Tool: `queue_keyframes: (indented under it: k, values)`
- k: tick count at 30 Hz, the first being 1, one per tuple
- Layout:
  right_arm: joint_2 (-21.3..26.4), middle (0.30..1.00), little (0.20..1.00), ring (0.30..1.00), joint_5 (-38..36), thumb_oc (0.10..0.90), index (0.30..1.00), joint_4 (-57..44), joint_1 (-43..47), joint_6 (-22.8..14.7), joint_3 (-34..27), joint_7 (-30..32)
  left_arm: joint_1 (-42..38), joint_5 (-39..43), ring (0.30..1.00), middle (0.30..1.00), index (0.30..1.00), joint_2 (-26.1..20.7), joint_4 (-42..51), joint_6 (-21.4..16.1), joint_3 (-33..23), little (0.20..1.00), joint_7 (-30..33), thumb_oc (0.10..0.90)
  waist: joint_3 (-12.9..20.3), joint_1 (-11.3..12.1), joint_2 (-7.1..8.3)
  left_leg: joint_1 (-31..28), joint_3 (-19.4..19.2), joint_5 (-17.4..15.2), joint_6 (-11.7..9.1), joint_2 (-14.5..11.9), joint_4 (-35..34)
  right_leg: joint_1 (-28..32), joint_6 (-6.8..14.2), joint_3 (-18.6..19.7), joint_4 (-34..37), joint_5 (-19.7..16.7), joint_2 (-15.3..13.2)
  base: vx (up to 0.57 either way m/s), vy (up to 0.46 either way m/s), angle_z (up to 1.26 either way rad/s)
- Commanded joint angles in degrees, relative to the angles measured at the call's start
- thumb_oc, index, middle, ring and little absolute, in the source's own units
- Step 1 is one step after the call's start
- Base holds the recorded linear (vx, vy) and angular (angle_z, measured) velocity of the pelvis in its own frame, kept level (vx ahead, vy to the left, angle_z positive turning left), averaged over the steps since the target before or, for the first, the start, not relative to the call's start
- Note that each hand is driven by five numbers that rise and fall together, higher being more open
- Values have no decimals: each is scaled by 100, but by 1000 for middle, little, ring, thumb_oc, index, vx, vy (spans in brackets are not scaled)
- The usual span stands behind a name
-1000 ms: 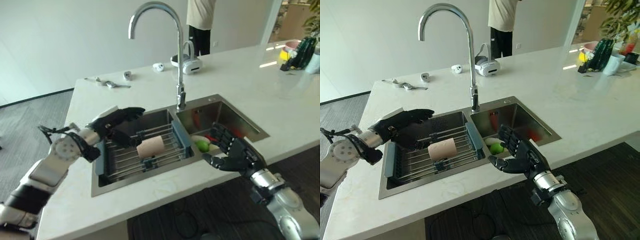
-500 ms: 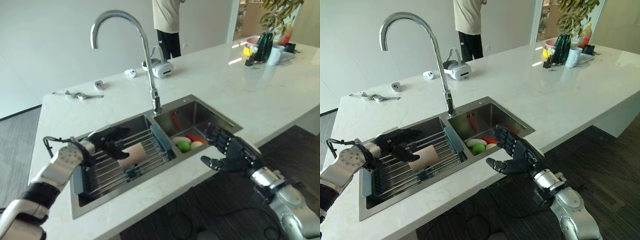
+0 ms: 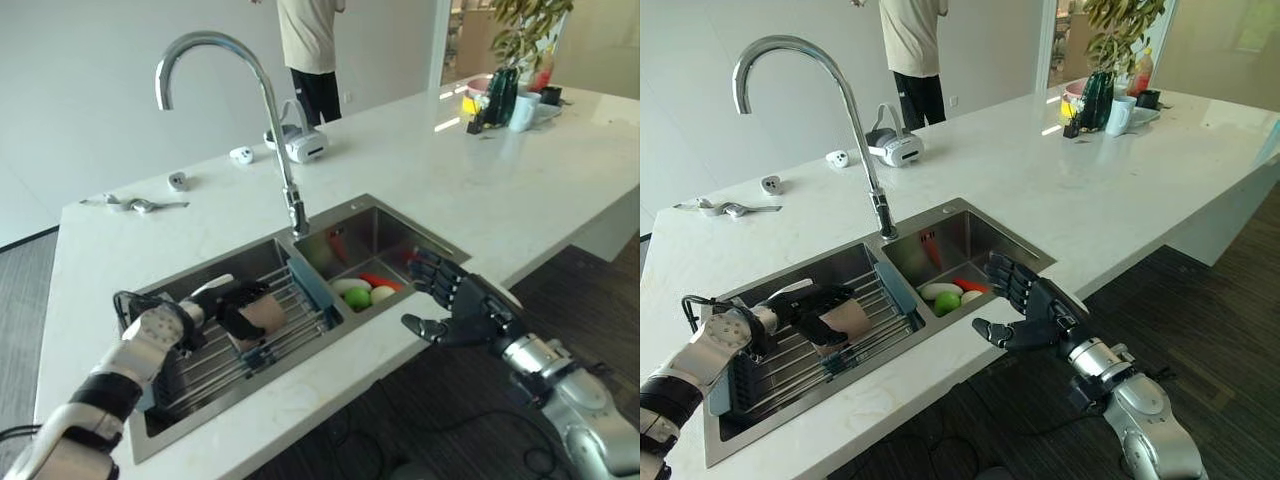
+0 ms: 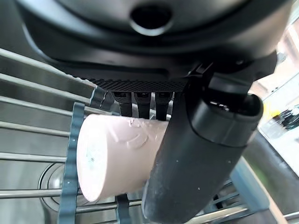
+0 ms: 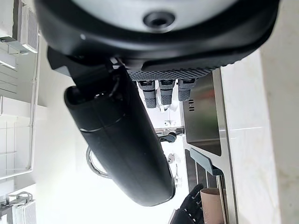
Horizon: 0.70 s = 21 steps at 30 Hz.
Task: Place the dishes in the dishwasher.
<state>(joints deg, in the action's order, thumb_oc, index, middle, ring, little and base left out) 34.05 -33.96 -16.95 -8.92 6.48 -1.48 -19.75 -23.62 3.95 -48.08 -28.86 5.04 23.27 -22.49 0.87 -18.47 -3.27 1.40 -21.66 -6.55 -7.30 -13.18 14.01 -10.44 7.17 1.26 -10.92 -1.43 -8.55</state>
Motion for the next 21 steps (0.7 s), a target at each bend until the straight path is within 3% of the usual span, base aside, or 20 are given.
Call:
queue_keyframes:
  k: [1,5,9,10,11,17,21]
  values:
    - [146,900,900,900,-184,800,900,-394,571,-497,-464,-55,-539,-242,900,900,900,-44,74,-23,-324,900,61,800,139,50,-167,-42,180,-191,88,-174,318,-118,439,71,-627,415,-183,-4,-1,-5]
    - [101,900,900,900,-137,800,900,-406,640,-438,-432,-80,-374,-1347,900,900,900,404,-736,564,-287,900,24,800,147,-4,-149,-72,128,-200,104,-179,318,-126,430,100,-627,415,-147,-1,0,-1]
    - [73,900,900,900,-96,800,900,-479,681,-336,-374,-13,-244,-2004,900,900,900,694,-1431,772,-340,900,140,800,157,-20,-136,-82,82,-187,110,-187,318,-125,415,96,-627,423,-122,-1,-5,-8]
    - [76,900,900,900,-99,800,900,-482,695,-312,-366,-9,-194,-2138,545,545,545,764,-1604,849,-343,545,163,563,156,-23,-133,-85,72,-180,109,-190,318,-123,407,96,-627,425,-117,-1,-5,-10]
    - [46,900,900,900,-80,800,900,-496,705,-289,-355,-10,-144,-2286,300,300,300,866,-1755,889,-369,300,253,400,156,-24,-125,-87,69,-176,108,-193,318,-122,405,90,-627,423,-114,4,-3,-8]
    - [19,900,900,900,-50,800,900,-544,742,-174,-295,-14,-141,-2584,300,300,300,978,-2224,804,-455,300,811,400,158,-34,-108,-97,49,-159,97,-205,318,-110,400,99,-627,428,-106,12,5,-6]
    - [1,900,900,900,-63,800,900,-559,670,-215,-322,22,-104,-2459,300,300,300,896,-1877,554,-474,300,1308,400,137,15,-64,-75,108,-155,92,-202,318,-93,415,85,-627,427,-133,3,-1,2]
